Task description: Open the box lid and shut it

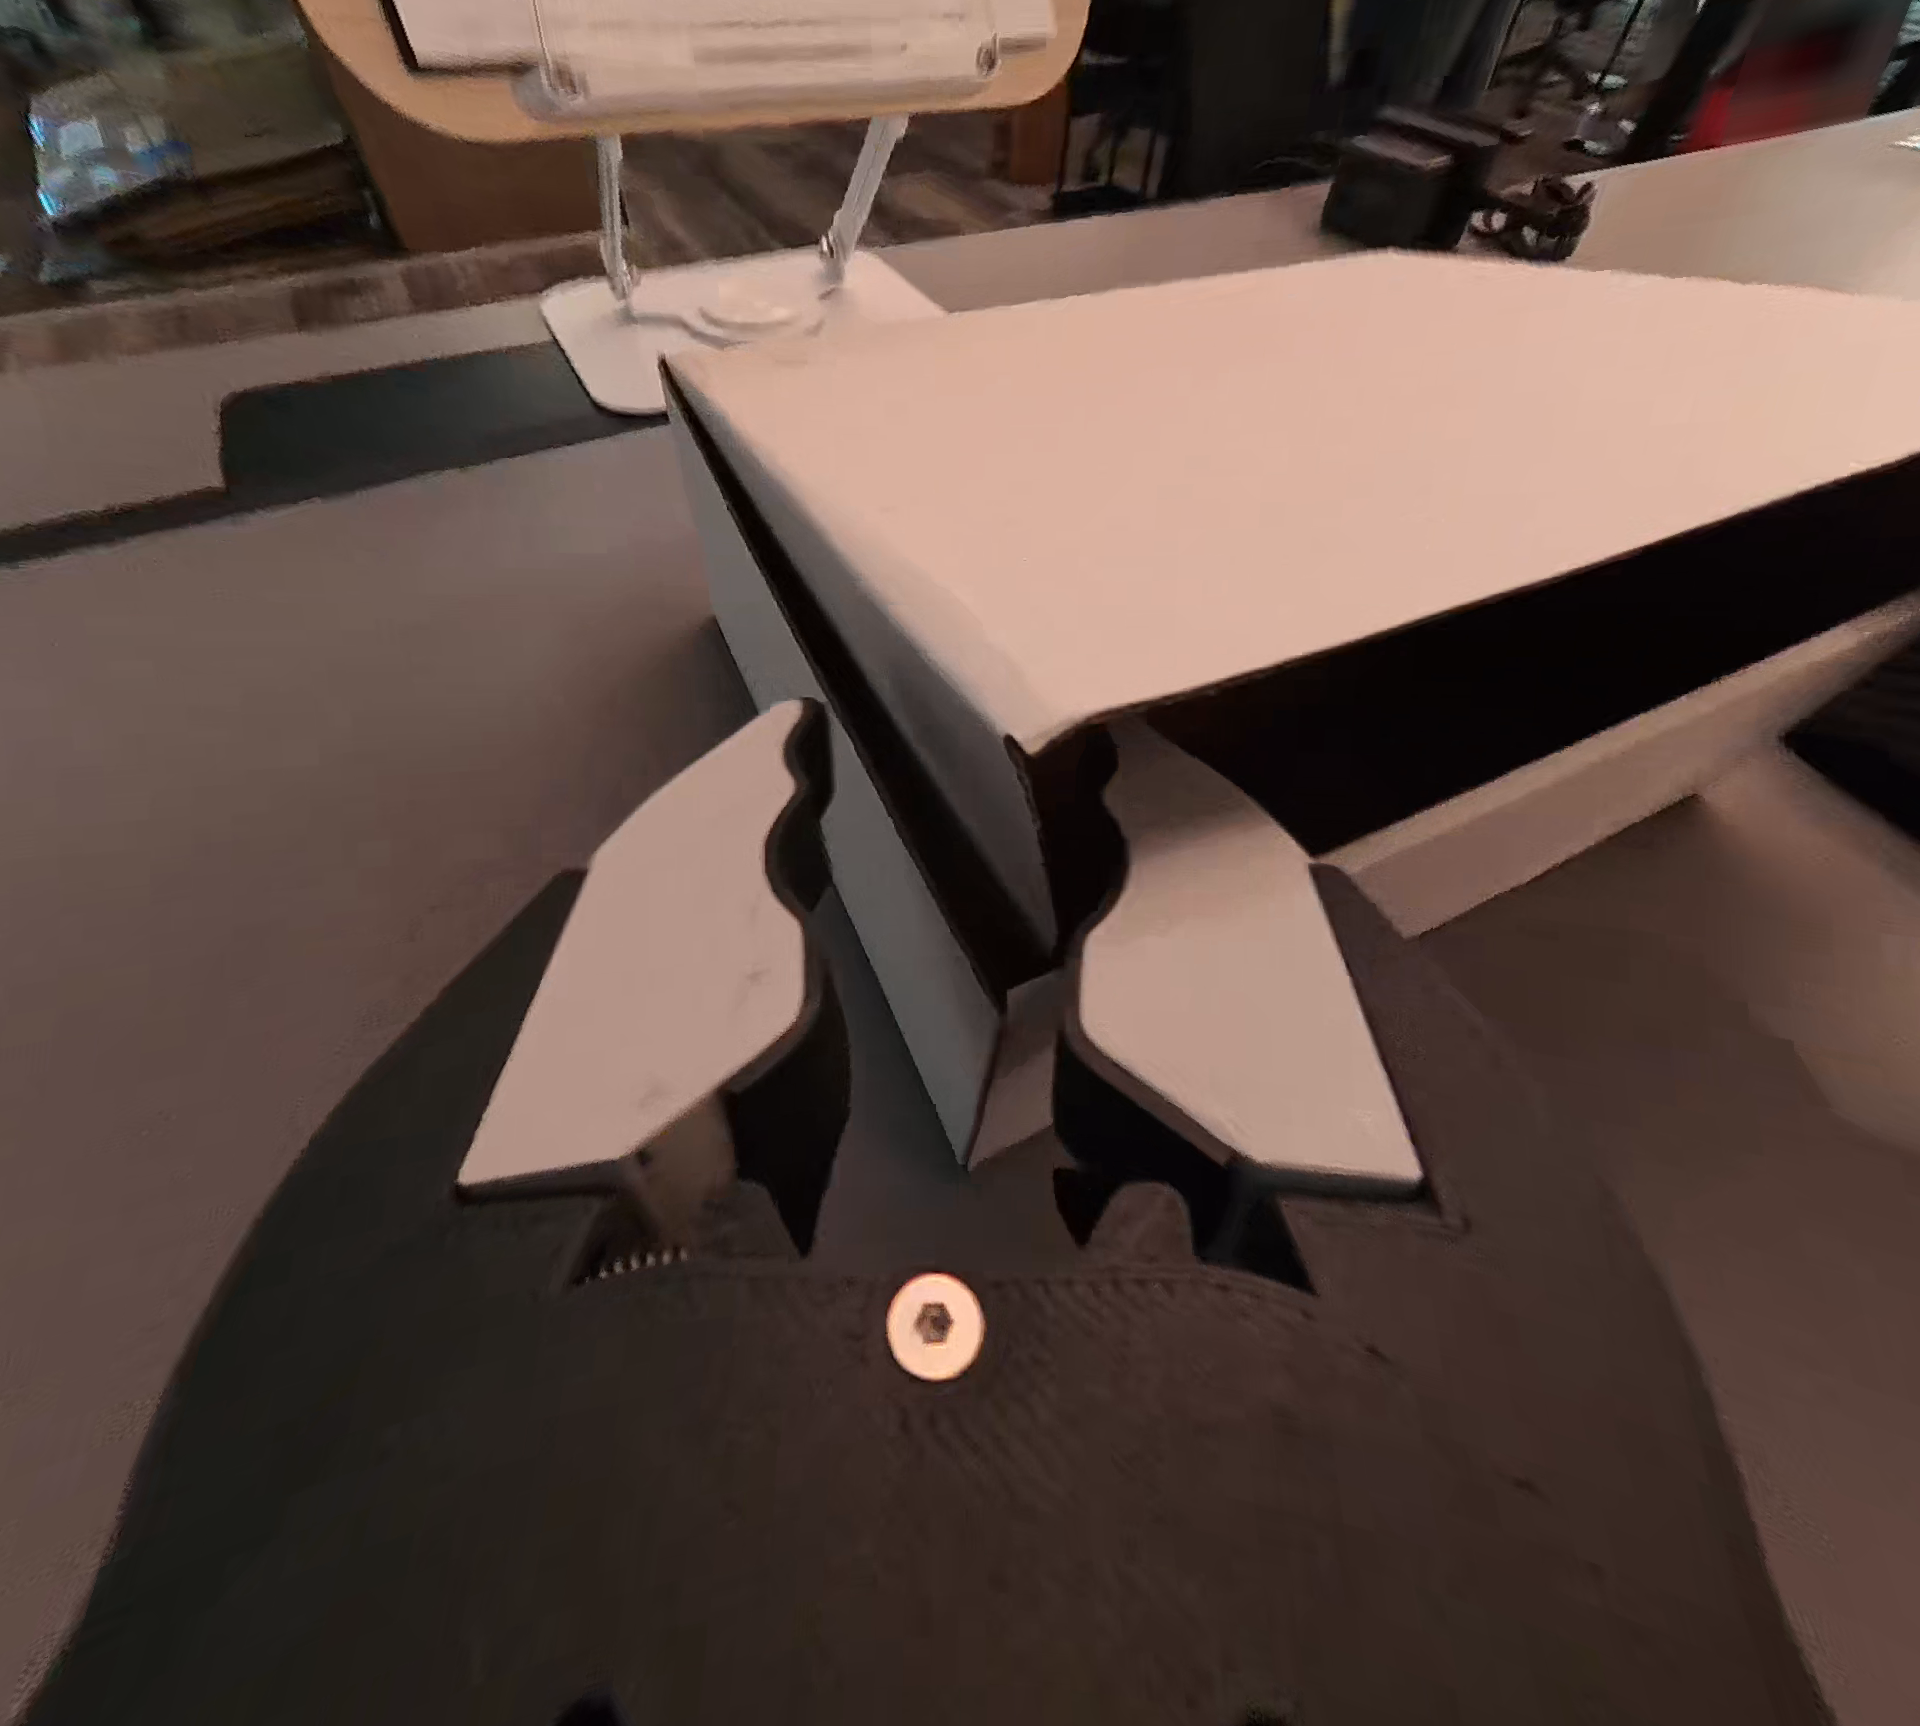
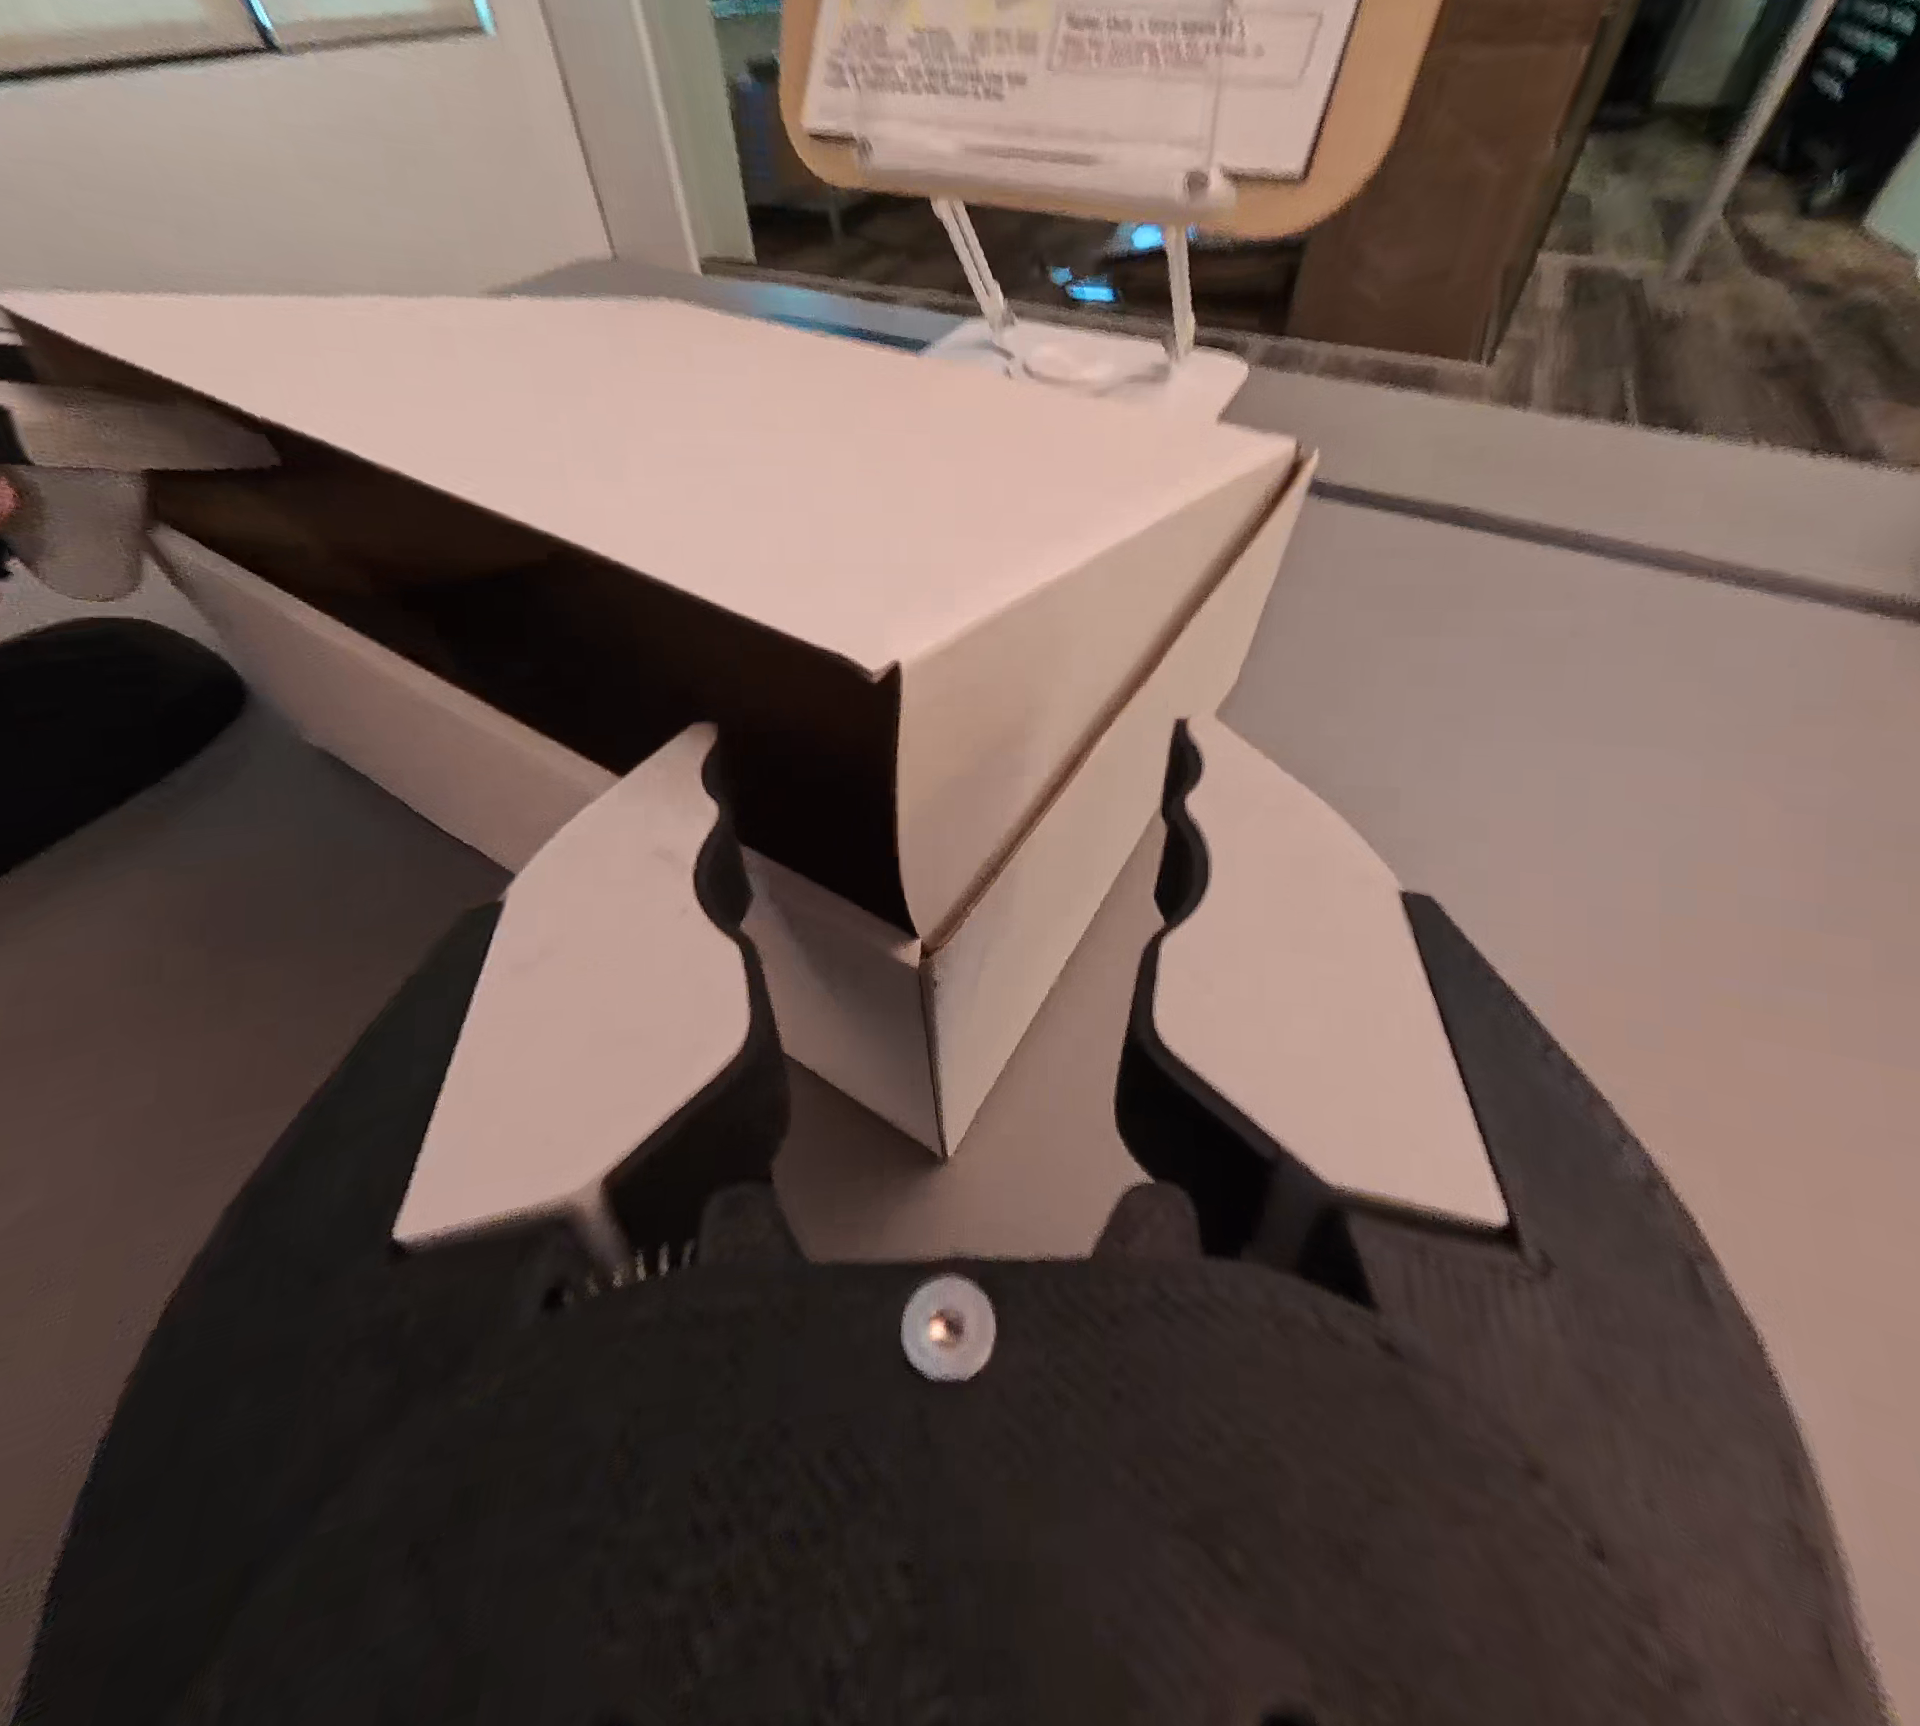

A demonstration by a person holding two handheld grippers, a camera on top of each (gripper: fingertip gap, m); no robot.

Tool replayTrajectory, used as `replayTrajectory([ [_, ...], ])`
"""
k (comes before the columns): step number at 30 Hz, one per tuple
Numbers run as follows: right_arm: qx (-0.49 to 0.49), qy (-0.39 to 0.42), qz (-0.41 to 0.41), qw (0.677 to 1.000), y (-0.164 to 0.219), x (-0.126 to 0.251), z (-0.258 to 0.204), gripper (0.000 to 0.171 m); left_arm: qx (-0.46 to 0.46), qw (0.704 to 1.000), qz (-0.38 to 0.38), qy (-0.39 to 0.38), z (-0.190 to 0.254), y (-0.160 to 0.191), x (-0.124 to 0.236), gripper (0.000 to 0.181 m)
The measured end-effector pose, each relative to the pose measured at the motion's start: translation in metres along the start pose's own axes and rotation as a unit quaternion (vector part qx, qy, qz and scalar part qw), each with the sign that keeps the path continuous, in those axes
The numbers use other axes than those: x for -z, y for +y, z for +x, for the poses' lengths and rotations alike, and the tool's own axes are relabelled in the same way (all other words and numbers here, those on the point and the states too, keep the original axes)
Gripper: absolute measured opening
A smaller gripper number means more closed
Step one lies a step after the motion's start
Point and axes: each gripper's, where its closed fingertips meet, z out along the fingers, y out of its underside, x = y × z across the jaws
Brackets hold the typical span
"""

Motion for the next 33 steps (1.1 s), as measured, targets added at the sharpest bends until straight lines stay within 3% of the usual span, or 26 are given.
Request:
replayTrajectory([
  [1,0.0,0.014,-0.018,1.0,0.006,-0.003,0.003,0.071,0.014,1.0,-0.015,0.007,0.001,0.004,-0.002,0.035],
  [3,0.014,0.021,-0.051,0.998,0.017,-0.005,0.006,0.028,0.042,0.999,-0.024,0.01,0.001,0.006,-0.002,0.021],
  [6,0.006,0.038,-0.059,0.998,0.021,-0.006,0.007,0.019,0.025,0.999,-0.042,-0.013,0.0,0.007,-0.002,0.018],
  [13,0.046,0.096,-0.086,0.991,0.021,-0.005,0.01,0.012,-0.064,0.989,-0.098,-0.089,-0.006,0.007,0.002,0.01],
  [19,0.059,0.073,-0.088,0.992,0.017,-0.003,0.006,0.016,-0.107,0.979,-0.118,-0.123,-0.014,0.007,0.005,0.006],
  [26,0.107,0.084,-0.059,0.989,0.0,0.006,0.007,0.041,-0.147,0.966,-0.152,-0.146,-0.017,0.008,0.004,0.006],
  [30,0.238,0.099,0.008,0.966,-0.044,0.028,-0.019,0.054,-0.129,0.971,-0.142,-0.142,-0.016,0.008,0.004,0.006],
  [33,0.398,-0.003,0.045,0.916,-0.071,0.029,-0.094,0.035,-0.128,0.971,-0.142,-0.142,-0.016,0.008,0.003,0.006],
])
